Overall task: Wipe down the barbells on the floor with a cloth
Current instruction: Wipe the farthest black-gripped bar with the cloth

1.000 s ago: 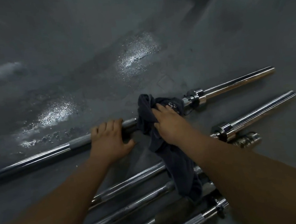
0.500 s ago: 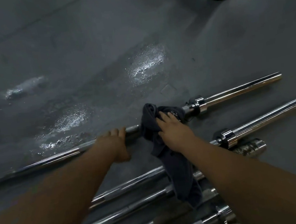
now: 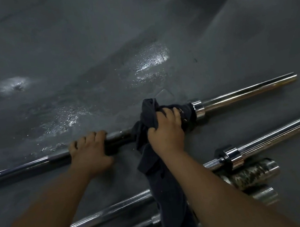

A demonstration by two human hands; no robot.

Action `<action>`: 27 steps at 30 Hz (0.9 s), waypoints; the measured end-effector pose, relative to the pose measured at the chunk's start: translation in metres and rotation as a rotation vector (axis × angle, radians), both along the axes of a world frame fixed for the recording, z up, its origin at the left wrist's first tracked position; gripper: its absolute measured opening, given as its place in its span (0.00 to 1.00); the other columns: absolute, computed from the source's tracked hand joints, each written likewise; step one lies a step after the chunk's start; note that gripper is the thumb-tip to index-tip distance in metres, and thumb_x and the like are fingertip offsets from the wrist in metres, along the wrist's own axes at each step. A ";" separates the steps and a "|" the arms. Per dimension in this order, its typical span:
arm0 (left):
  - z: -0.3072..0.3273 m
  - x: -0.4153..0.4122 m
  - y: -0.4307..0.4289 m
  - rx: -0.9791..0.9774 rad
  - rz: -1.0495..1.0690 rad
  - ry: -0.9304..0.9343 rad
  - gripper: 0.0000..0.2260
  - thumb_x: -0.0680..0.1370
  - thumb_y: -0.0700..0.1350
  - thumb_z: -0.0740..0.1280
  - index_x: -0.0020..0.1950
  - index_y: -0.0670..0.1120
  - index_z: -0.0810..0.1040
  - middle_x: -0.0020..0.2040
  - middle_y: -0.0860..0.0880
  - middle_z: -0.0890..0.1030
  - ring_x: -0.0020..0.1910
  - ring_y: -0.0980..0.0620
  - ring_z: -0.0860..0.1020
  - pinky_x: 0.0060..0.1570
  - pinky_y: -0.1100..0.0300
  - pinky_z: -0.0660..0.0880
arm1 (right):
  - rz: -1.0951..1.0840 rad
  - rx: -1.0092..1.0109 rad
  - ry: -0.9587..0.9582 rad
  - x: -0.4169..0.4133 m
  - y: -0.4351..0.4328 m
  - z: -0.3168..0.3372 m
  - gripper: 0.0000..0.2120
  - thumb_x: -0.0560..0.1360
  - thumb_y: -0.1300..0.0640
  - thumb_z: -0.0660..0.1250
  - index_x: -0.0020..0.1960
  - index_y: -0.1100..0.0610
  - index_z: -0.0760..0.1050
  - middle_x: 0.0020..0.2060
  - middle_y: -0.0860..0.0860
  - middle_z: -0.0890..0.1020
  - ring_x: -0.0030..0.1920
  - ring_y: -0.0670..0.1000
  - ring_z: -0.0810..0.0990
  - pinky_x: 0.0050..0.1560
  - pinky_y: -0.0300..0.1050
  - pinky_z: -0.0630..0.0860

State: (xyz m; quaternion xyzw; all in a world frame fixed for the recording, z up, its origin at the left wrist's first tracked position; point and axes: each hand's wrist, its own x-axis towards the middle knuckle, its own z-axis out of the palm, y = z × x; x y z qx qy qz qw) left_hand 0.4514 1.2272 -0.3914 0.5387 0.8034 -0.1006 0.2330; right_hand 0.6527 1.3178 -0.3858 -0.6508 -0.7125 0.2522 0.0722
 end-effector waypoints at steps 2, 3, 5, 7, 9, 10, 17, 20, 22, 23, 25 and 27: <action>-0.001 -0.012 0.012 0.000 -0.014 -0.027 0.33 0.67 0.61 0.68 0.71 0.57 0.65 0.67 0.51 0.69 0.66 0.45 0.67 0.66 0.47 0.60 | 0.178 0.010 0.016 0.001 0.003 -0.001 0.25 0.72 0.54 0.64 0.68 0.52 0.70 0.75 0.51 0.63 0.78 0.56 0.51 0.68 0.56 0.68; -0.002 -0.018 0.019 0.011 -0.019 -0.043 0.33 0.66 0.61 0.67 0.70 0.57 0.66 0.66 0.51 0.70 0.66 0.45 0.68 0.65 0.47 0.61 | 0.278 0.025 0.014 0.006 0.007 -0.002 0.26 0.72 0.53 0.64 0.70 0.52 0.69 0.76 0.51 0.62 0.78 0.56 0.51 0.68 0.56 0.68; 0.000 -0.031 0.033 0.067 -0.023 -0.089 0.34 0.62 0.62 0.64 0.68 0.56 0.68 0.65 0.51 0.71 0.65 0.45 0.68 0.64 0.46 0.64 | 0.414 0.096 -0.041 0.028 0.028 -0.005 0.29 0.71 0.52 0.66 0.72 0.51 0.67 0.76 0.50 0.62 0.78 0.56 0.54 0.66 0.57 0.72; 0.000 -0.041 0.042 0.103 -0.030 -0.108 0.36 0.62 0.62 0.65 0.69 0.55 0.68 0.65 0.49 0.72 0.65 0.44 0.69 0.63 0.46 0.65 | 0.334 0.153 -0.079 0.047 0.051 -0.007 0.30 0.71 0.53 0.67 0.72 0.51 0.67 0.76 0.50 0.61 0.77 0.55 0.56 0.64 0.58 0.74; -0.004 -0.044 0.047 0.115 -0.063 -0.050 0.33 0.65 0.60 0.69 0.69 0.53 0.69 0.64 0.48 0.72 0.64 0.42 0.70 0.62 0.46 0.65 | 0.171 0.129 -0.039 0.037 0.052 -0.006 0.27 0.71 0.56 0.66 0.70 0.54 0.69 0.76 0.51 0.62 0.77 0.55 0.56 0.68 0.58 0.70; -0.006 -0.042 0.048 0.125 -0.073 -0.008 0.31 0.66 0.59 0.70 0.68 0.54 0.70 0.64 0.47 0.73 0.63 0.42 0.71 0.61 0.46 0.65 | 0.146 0.117 0.016 0.022 0.047 -0.006 0.25 0.70 0.58 0.65 0.68 0.55 0.70 0.75 0.52 0.64 0.77 0.57 0.56 0.71 0.58 0.68; 0.010 -0.021 0.018 0.049 -0.037 -0.021 0.43 0.63 0.61 0.61 0.78 0.50 0.61 0.72 0.45 0.69 0.70 0.42 0.67 0.70 0.48 0.60 | 0.260 0.122 0.058 0.023 0.037 -0.003 0.24 0.68 0.60 0.66 0.64 0.52 0.73 0.69 0.49 0.70 0.74 0.52 0.62 0.63 0.55 0.75; 0.015 -0.003 -0.006 0.034 -0.058 -0.008 0.48 0.61 0.61 0.60 0.80 0.48 0.54 0.77 0.44 0.62 0.75 0.44 0.61 0.74 0.49 0.53 | 0.080 0.080 0.043 -0.008 -0.002 0.005 0.19 0.70 0.60 0.65 0.61 0.55 0.74 0.68 0.52 0.70 0.75 0.57 0.59 0.67 0.56 0.72; 0.014 0.008 -0.022 -0.003 -0.085 0.002 0.49 0.62 0.61 0.60 0.81 0.47 0.49 0.80 0.45 0.55 0.79 0.46 0.53 0.76 0.48 0.49 | 0.315 0.000 0.064 -0.026 -0.034 0.006 0.20 0.72 0.58 0.65 0.64 0.53 0.73 0.71 0.51 0.68 0.77 0.58 0.56 0.68 0.56 0.70; 0.015 0.012 -0.029 -0.013 -0.099 0.002 0.49 0.63 0.61 0.59 0.81 0.46 0.46 0.81 0.45 0.52 0.80 0.46 0.50 0.77 0.48 0.47 | 0.442 -0.021 0.044 -0.023 -0.041 0.009 0.21 0.72 0.58 0.64 0.66 0.51 0.72 0.72 0.50 0.66 0.77 0.57 0.56 0.68 0.56 0.70; 0.020 0.017 -0.043 -0.045 -0.127 -0.009 0.49 0.64 0.61 0.58 0.81 0.47 0.43 0.81 0.46 0.47 0.80 0.46 0.45 0.77 0.48 0.45 | 0.475 -0.034 0.009 0.003 -0.030 0.013 0.22 0.72 0.59 0.63 0.67 0.50 0.71 0.72 0.49 0.67 0.76 0.54 0.59 0.66 0.56 0.72; 0.025 0.023 -0.055 -0.062 -0.130 -0.050 0.50 0.64 0.60 0.58 0.81 0.47 0.41 0.82 0.46 0.43 0.80 0.46 0.43 0.78 0.50 0.45 | 0.233 -0.002 -0.035 0.032 -0.017 0.014 0.21 0.71 0.61 0.63 0.65 0.53 0.73 0.70 0.51 0.69 0.73 0.54 0.62 0.63 0.56 0.74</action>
